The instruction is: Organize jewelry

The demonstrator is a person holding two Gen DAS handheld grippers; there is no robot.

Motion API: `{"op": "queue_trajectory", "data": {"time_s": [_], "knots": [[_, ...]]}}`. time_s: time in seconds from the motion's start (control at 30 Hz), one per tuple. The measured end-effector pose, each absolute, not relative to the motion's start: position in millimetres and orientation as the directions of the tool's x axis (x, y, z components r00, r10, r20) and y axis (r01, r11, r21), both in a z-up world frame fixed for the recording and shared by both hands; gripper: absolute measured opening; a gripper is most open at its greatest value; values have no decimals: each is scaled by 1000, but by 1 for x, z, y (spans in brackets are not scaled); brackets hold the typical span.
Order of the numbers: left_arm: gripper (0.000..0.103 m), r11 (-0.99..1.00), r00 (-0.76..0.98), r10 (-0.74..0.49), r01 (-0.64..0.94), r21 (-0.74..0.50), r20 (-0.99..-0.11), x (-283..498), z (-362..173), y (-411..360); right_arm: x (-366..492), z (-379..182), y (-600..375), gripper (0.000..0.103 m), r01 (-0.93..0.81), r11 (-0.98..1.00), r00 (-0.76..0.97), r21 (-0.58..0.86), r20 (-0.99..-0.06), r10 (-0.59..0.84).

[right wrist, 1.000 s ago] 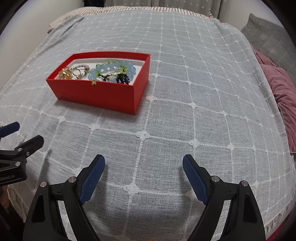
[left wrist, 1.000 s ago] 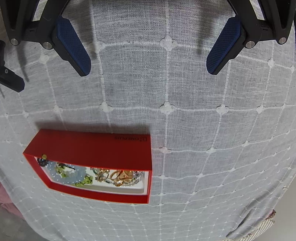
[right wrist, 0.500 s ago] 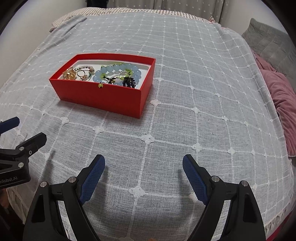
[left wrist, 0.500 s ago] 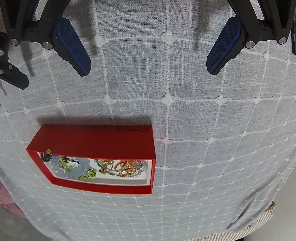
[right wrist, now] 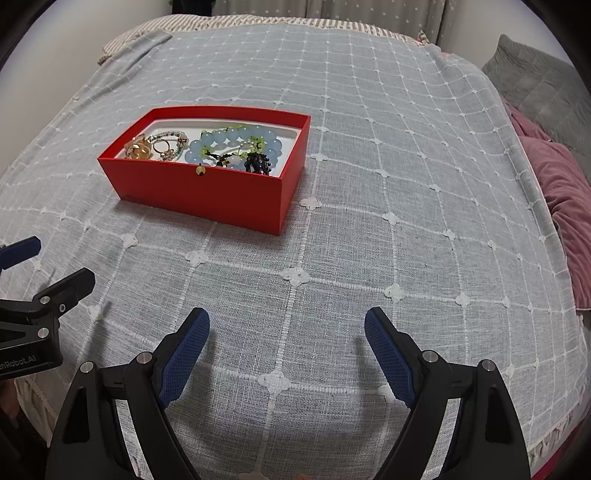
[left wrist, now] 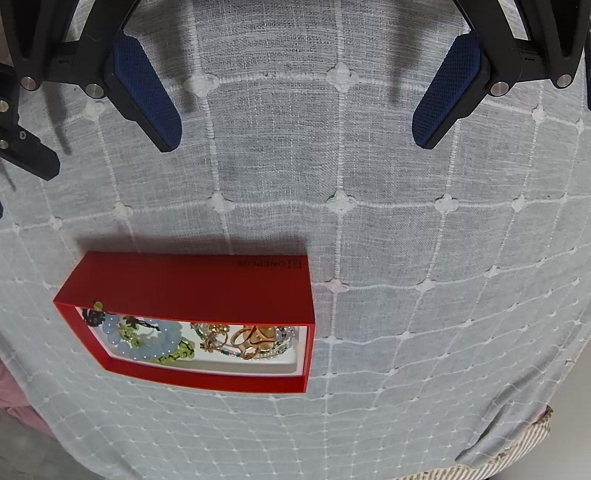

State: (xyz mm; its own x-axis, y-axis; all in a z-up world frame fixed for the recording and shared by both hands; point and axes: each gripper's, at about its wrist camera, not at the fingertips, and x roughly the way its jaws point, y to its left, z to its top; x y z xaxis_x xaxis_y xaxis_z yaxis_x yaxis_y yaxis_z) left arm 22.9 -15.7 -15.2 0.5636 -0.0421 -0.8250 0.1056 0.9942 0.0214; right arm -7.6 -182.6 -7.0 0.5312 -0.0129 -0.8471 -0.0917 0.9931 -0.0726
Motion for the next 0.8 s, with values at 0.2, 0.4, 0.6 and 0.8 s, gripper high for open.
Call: {"op": "queue_trajectory", "data": {"time_s": [0.2, 0.4, 0.6, 0.8], "knots": [[102, 994, 563, -42, 104, 20, -825, 22, -16, -16, -8, -7, -180, 88, -95, 993, 533, -75, -846, -13], [102, 994, 562, -43, 104, 19, -826, 22, -17, -17, -8, -8, -179, 88, -92, 993, 532, -74, -846, -14], [102, 995, 563, -42, 102, 19, -826, 22, -18, -17, -9, -7, -179, 88, -89, 993, 536, -72, -844, -14], [102, 996, 553, -45, 93, 8, -832, 21, -23, -17, -10, -5, -179, 88, -87, 994, 540, -70, -842, -12]]}}
